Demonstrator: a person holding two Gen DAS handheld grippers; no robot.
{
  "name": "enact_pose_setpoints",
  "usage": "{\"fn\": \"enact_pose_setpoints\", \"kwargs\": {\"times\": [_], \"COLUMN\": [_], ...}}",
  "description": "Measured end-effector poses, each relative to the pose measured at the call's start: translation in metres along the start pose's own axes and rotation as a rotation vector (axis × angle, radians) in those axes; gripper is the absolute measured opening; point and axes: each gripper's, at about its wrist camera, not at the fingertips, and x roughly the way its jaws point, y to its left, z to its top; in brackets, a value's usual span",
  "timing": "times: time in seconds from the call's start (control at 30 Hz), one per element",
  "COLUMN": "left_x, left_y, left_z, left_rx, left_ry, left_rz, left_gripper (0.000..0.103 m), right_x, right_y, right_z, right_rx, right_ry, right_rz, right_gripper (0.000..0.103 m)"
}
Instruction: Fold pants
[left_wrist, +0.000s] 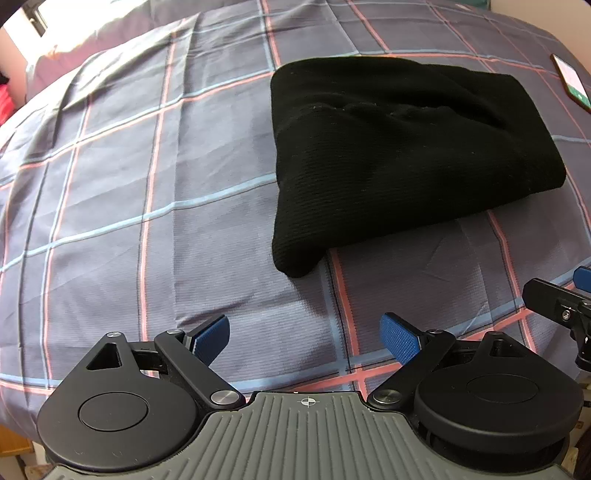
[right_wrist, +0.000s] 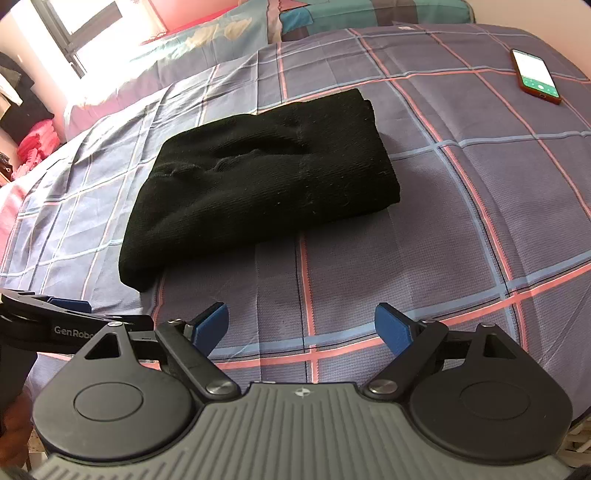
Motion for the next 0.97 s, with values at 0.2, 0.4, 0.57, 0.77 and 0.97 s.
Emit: {"fn": "enact_pose_setpoints", "kwargs": {"times": [0.2, 0.4, 0.57, 0.77, 0.97], "left_x": [0.002, 0.004, 0.006, 0.007, 0.009], "left_y": [-0.005, -0.009, -0.011, -0.012, -0.014], "left_z": [0.000, 0.002, 0.004, 0.006, 0.010], "left_rx": [0.002, 0.004, 0.005, 0.014, 0.015], "left_ry": [0.007, 0.014, 0.019, 0.011, 0.022], "left_rz": [0.001, 0.000, -0.002, -0.014, -0.028], "left_gripper": [0.103, 0.103, 0.103, 0.103, 0.103], "right_x": [0.001, 0.002, 0.003, 0.004, 0.006], "right_y": [-0.003, -0.006, -0.007, -0.010, -0.010], "right_z": [-0.001, 0.000, 0.000, 0.002, 0.006], "right_rx": [0.002, 0.007, 0.011, 0.015, 0.013], "right_ry": [0.003, 0.007, 0.009, 0.010, 0.015], "right_rz": [0.004, 0.005, 0.006, 0.006, 0.007], "right_gripper": [0.089, 0.089, 0.089, 0.089, 0.089]}}
